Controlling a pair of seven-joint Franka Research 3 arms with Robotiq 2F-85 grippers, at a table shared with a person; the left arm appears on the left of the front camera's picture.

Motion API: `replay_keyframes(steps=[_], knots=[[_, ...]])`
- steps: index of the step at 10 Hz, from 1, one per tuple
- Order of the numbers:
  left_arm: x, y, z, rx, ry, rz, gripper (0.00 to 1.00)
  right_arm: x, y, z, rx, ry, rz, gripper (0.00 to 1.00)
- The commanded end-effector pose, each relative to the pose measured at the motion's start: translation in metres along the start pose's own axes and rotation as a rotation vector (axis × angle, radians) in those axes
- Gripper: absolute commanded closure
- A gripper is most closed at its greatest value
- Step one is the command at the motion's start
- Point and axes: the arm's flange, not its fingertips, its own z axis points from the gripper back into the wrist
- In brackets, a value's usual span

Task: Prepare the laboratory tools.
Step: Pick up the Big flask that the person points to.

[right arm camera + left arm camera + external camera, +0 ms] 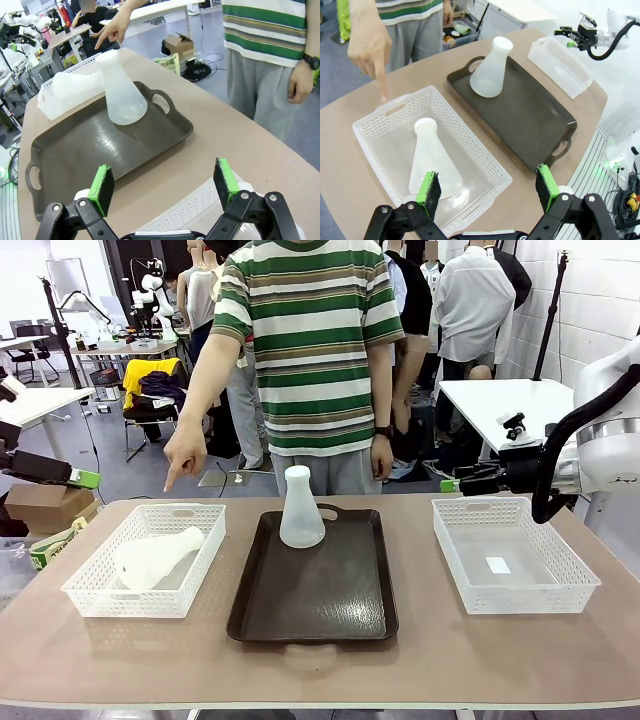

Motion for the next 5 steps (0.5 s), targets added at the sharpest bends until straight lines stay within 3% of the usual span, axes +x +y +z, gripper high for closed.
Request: replay_keyframes(steps=[1, 5], knots=[[-0.0015, 0.0029, -0.0019, -0.010, -0.018, -0.017, 0.00, 0.0006, 0.0004, 0.0005, -0.001, -0.001, 0.001, 0.00], [-0.0015, 0.0029, -0.0019, -0.010, -0.018, -0.017, 0.00, 0.0006, 0.0004, 0.0005, -0.001, -0.001, 0.001, 0.00]])
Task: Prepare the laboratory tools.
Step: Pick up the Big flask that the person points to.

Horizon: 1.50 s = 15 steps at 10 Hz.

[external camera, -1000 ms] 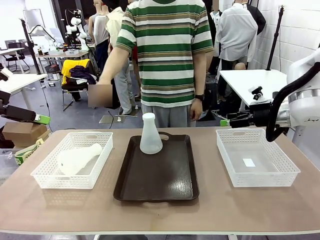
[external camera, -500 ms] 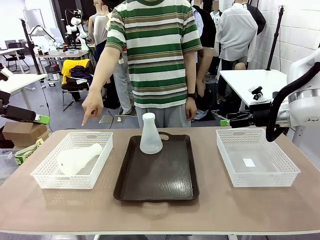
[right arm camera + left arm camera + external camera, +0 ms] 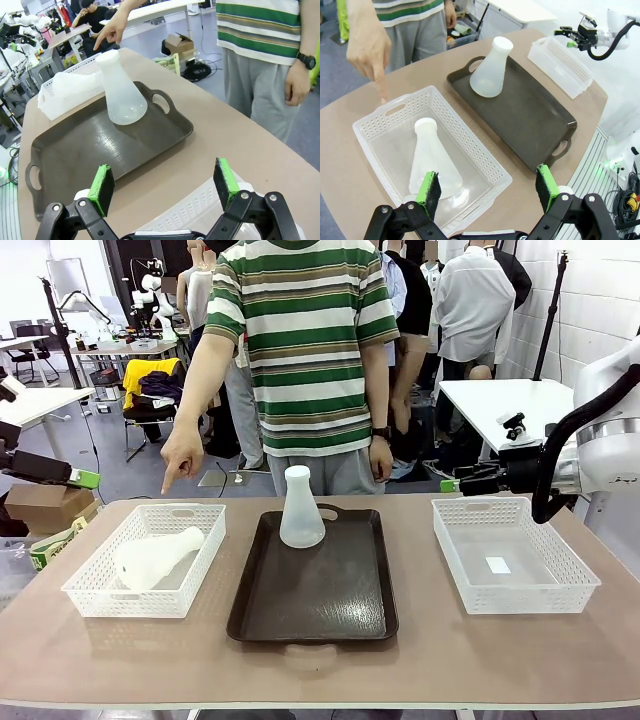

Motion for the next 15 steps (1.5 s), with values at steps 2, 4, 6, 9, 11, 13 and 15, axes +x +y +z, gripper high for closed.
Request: replay_keyframes(steps=[2, 4, 6, 9, 11, 13, 15], knots=[[-0.001, 0.003, -0.002, -0.010, -0.018, -0.017, 0.00, 0.001, 0.000, 0.000, -0.001, -0.001, 0.001, 0.00], [-0.001, 0.003, -0.002, -0.010, -0.018, -0.017, 0.00, 0.001, 0.000, 0.000, -0.001, -0.001, 0.001, 0.00], [0.000, 0.000, 0.000, 0.000, 0.000, 0.000, 0.00, 0.001, 0.000, 0.000, -0.001, -0.001, 0.001, 0.00], [0.035, -0.006, -0.015, 0.096, 0.112, -0.101, 0.00, 0.001, 0.000, 0.000, -0.001, -0.001, 0.001, 0.00], [0.067, -0.010, -0.042, 0.196, 0.248, -0.209, 0.00, 0.001, 0.000, 0.000, -0.001, -0.001, 0.001, 0.00], [0.091, -0.007, -0.094, 0.320, 0.442, -0.307, 0.00, 0.001, 0.000, 0.000, -0.001, -0.001, 0.001, 0.00], [0.103, -0.012, -0.139, 0.343, 0.553, -0.364, 0.00, 0.001, 0.000, 0.000, -0.001, -0.001, 0.001, 0.00]])
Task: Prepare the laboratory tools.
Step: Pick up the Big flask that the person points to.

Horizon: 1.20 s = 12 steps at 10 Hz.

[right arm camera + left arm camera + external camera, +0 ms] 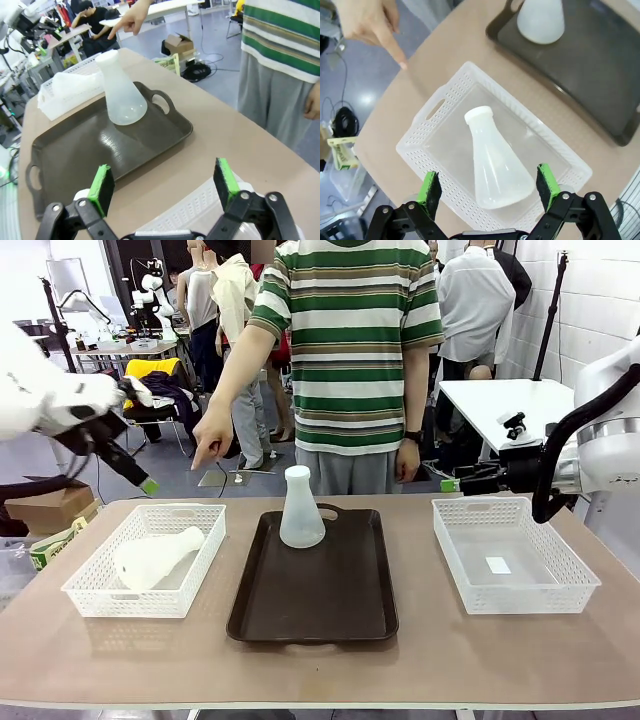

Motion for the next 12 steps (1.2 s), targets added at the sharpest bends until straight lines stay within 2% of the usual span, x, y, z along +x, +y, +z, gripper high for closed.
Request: replay_keyframes(steps=[1, 3, 6, 12], knots=[[0.029, 0.004, -0.017, 0.033, 0.124, -0.033, 0.00, 0.000, 0.000, 0.000, 0.000, 0.000, 0.000, 0.00], [0.046, -0.001, -0.050, 0.049, 0.198, -0.068, 0.00, 0.000, 0.000, 0.000, 0.000, 0.000, 0.000, 0.00], [0.045, -0.010, -0.090, 0.037, 0.275, -0.051, 0.00, 0.000, 0.000, 0.000, 0.000, 0.000, 0.000, 0.00], [0.037, 0.002, -0.136, -0.013, 0.328, 0.019, 0.00, 0.000, 0.000, 0.000, 0.000, 0.000, 0.000, 0.00]])
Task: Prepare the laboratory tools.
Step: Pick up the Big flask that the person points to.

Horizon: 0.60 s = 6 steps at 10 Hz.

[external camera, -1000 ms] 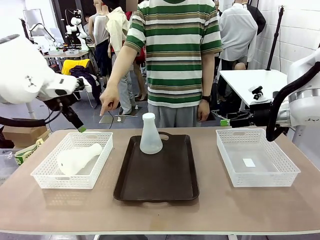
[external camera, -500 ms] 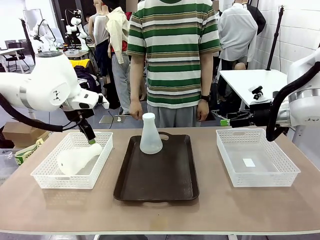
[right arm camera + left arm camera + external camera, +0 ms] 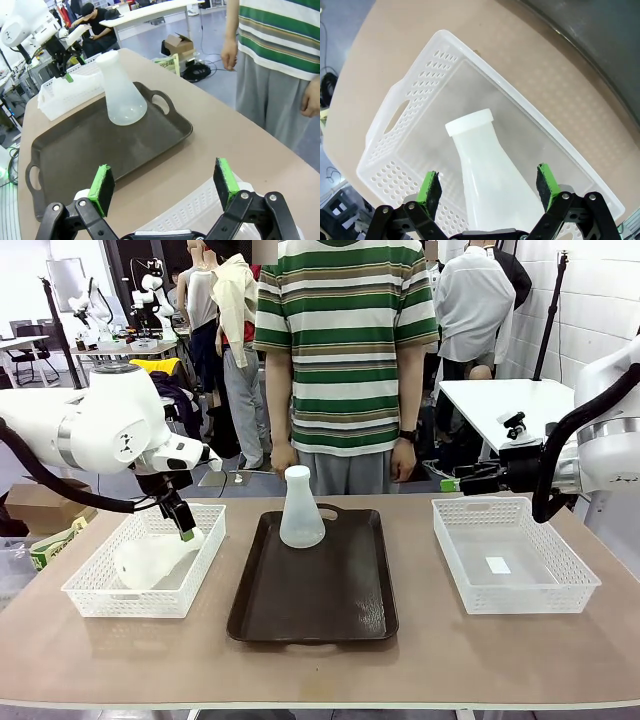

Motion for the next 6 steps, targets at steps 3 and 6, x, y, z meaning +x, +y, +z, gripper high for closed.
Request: replay_keyframes(steps=[3, 6], knots=[[0.015, 0.015, -0.021, -0.024, 0.021, 0.061, 0.00, -0.001, 0.000, 0.000, 0.000, 0.001, -0.001, 0.00], [0.020, 0.020, -0.035, -0.031, 0.033, 0.072, 0.00, -0.001, 0.000, 0.000, 0.000, 0.001, -0.001, 0.00]])
